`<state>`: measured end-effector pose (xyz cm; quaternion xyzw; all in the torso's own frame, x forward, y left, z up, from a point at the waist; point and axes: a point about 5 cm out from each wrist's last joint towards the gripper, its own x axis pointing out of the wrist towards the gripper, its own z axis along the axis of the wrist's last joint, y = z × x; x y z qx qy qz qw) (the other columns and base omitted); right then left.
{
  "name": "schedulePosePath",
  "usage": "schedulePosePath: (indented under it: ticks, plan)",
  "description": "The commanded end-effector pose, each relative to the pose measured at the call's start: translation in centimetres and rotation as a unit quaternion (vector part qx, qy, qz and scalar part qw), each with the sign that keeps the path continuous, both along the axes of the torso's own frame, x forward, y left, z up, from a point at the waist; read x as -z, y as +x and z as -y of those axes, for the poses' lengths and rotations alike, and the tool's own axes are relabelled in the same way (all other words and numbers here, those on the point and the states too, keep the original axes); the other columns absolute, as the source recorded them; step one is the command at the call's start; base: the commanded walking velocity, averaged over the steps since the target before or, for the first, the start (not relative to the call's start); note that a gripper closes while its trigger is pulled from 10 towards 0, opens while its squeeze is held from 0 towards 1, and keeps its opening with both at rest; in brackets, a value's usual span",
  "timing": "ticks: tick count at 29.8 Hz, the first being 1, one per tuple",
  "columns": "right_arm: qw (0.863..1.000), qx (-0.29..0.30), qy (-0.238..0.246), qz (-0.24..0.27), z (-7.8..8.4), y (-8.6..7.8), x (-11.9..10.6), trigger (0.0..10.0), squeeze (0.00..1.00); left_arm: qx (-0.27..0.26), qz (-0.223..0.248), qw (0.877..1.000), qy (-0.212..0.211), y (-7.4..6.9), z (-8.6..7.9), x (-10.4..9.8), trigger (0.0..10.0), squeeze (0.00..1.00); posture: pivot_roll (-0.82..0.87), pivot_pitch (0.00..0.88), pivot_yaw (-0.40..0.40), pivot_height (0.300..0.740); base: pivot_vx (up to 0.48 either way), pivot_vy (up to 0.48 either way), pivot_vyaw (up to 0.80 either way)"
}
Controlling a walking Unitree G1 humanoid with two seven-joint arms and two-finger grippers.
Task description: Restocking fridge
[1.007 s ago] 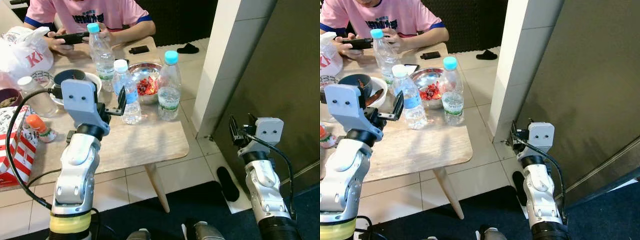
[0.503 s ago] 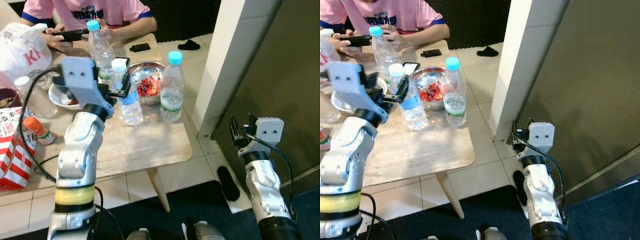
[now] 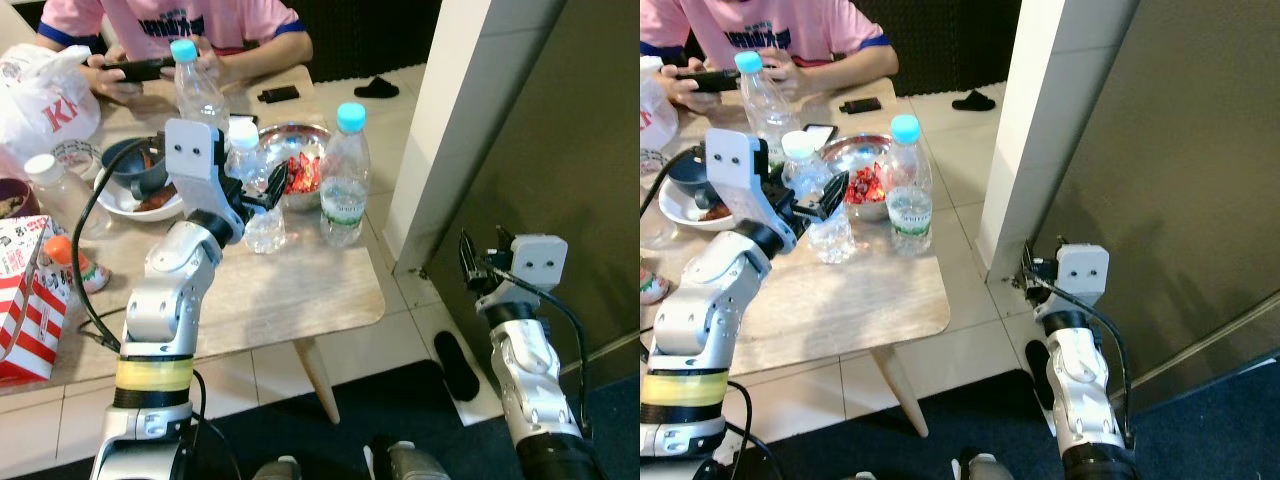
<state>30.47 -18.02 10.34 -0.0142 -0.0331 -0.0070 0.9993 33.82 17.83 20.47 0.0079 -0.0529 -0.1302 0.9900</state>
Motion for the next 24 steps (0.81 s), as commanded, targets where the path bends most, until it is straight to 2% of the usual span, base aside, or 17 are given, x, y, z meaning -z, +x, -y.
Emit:
schedulePosePath:
  ticks: [1, 4, 13, 15, 16, 17, 18, 19, 20, 21, 22, 24]
  plan:
    - [1.0, -0.001, 0.001, -0.006, 0.0, -0.1, 0.4, 10.0, 0.0, -0.006, -0.013, 0.999, 0.031, 0.3, -0.4, 1.3, 10.0, 0.0, -0.01, 0.134, -0.024, 0.74, 0.0, 0.0, 0.0]
    - [1.0, -0.001, 0.001, -0.006, 0.0, 0.0, 0.4, 10.0, 0.0, -0.006, -0.026, 0.999, 0.024, 0.9, -0.6, 2.6, 10.0, 0.0, -0.01, 0.132, -0.027, 0.74, 0.0, 0.0, 0.0]
    - [1.0, -0.002, -0.001, -0.005, 0.1, 0.1, 0.2, 10.0, 0.0, -0.009, -0.017, 1.0, 0.009, 2.0, -0.7, 3.6, 10.0, 0.0, -0.03, 0.128, -0.032, 0.74, 0.0, 0.0, 0.0]
    - [1.0, -0.002, -0.002, -0.004, 0.1, 0.1, 0.2, 10.0, 0.0, -0.013, -0.015, 1.0, 0.011, 2.3, -0.8, 3.7, 9.7, 0.0, -0.03, 0.127, -0.032, 0.74, 0.0, 0.0, 0.0]
    - [1.0, -0.001, -0.003, -0.004, 0.2, 0.0, 0.2, 10.0, 0.0, -0.015, -0.013, 1.0, 0.009, 2.5, -0.8, 3.7, 5.1, 0.0, -0.04, 0.129, -0.031, 0.74, 0.0, 0.0, 0.0]
    - [1.0, -0.001, -0.003, -0.004, 0.2, 0.0, 0.2, 10.0, 0.0, -0.015, -0.013, 1.0, 0.009, 2.5, -0.8, 3.7, 5.1, 0.0, -0.04, 0.129, -0.031, 0.74, 0.0, 0.0, 0.0]
    - [1.0, -0.001, -0.003, -0.004, 0.2, 0.0, 0.2, 10.0, 0.0, -0.017, -0.012, 1.0, 0.009, 2.7, -0.9, 3.8, 3.2, 0.0, -0.04, 0.13, -0.03, 0.74, 0.0, 0.0, 0.0]
    - [1.0, -0.001, -0.003, -0.004, 0.2, 0.0, 0.2, 10.0, 0.0, -0.017, -0.012, 1.0, 0.009, 2.7, -0.9, 3.8, 3.2, 0.0, -0.04, 0.13, -0.03, 0.74, 0.0, 0.0, 0.0]
    - [1.0, 0.0, -0.004, -0.004, 0.3, -0.1, 0.2, 10.0, 0.0, -0.016, -0.011, 1.0, 0.008, 2.7, -1.0, 3.8, 1.0, 0.0, -0.04, 0.132, -0.029, 0.74, 0.0, 0.0, 0.0]
    - [1.0, 0.0, -0.004, -0.004, 0.3, -0.1, 0.2, 10.0, 0.0, -0.016, -0.011, 1.0, 0.008, 2.7, -1.0, 3.8, 1.0, 0.0, -0.04, 0.132, -0.029, 0.74, 0.0, 0.0, 0.0]
    - [1.0, 0.0, -0.004, -0.005, 0.3, -0.1, 0.3, 10.0, 0.0, -0.015, -0.009, 1.0, 0.007, 2.7, -1.0, 4.0, 0.0, 0.0, -0.03, 0.133, -0.029, 0.74, 0.0, 0.0, 0.0]
    - [1.0, 0.001, -0.003, -0.006, 0.3, -0.2, 0.3, 10.0, 0.0, -0.014, -0.007, 1.0, 0.007, 2.5, -1.0, 4.2, 0.0, 0.0, -0.03, 0.136, -0.029, 0.74, 0.0, 0.0, 0.0]
